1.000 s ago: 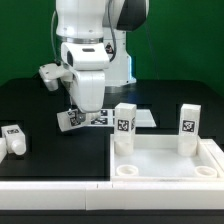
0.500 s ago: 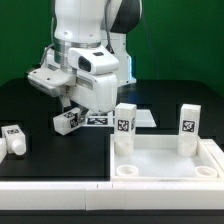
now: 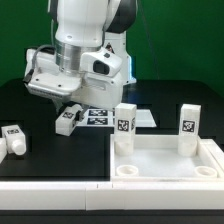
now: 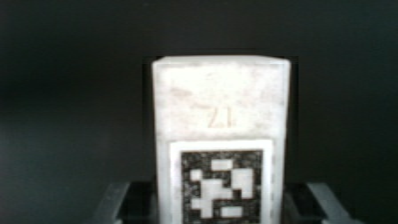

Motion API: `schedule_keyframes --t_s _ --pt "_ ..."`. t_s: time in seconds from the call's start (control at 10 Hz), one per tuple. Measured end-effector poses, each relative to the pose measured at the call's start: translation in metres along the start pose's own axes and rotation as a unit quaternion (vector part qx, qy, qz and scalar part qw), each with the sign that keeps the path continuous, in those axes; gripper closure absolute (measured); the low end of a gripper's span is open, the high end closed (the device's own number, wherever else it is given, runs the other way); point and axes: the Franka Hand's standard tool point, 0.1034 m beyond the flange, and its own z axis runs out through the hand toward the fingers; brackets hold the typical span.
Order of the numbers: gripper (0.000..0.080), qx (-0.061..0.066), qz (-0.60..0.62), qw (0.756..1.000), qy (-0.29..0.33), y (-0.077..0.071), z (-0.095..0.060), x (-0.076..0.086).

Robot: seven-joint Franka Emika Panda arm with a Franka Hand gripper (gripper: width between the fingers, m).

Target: Assemble square table

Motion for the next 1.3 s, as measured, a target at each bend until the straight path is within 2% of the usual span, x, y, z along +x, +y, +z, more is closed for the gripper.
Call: schedule_keyframes --t_s 0.1,0.2,0.3,0.4,0.5,0.6,0.7,0.8,1.2,1.3 --pt "0.0437 0.000 0.002 1.000 0.000 0.000 0.000 0.000" --pt "0.0255 0.000 0.004 1.000 0.000 -0.001 0.000 0.000" --pt "0.0255 -0.001 0.017 1.000 -0.002 -0.003 -0.003 -0.002" --pt "0.0171 -0.004 0.030 0.999 -0.019 -0.011 -0.018 -0.010" --pt "0.0171 -0.009 0.070 0.997 -0.037 -0.017 -0.035 -0.017" --pt "0.0154 -0.022 0.162 0.985 -0.061 -0.014 -0.050 -0.026" --pt "0.0151 -0.037 0.238 0.967 -0.086 -0.003 -0.058 -0.031" --pt "0.0151 -0.043 0.269 0.957 -0.095 0.001 -0.061 -0.034" --pt "0.0151 -0.053 0.380 0.919 -0.085 0.000 -0.059 -0.033" --pt "0.0151 -0.058 0.431 0.896 -0.083 0.002 -0.057 -0.037"
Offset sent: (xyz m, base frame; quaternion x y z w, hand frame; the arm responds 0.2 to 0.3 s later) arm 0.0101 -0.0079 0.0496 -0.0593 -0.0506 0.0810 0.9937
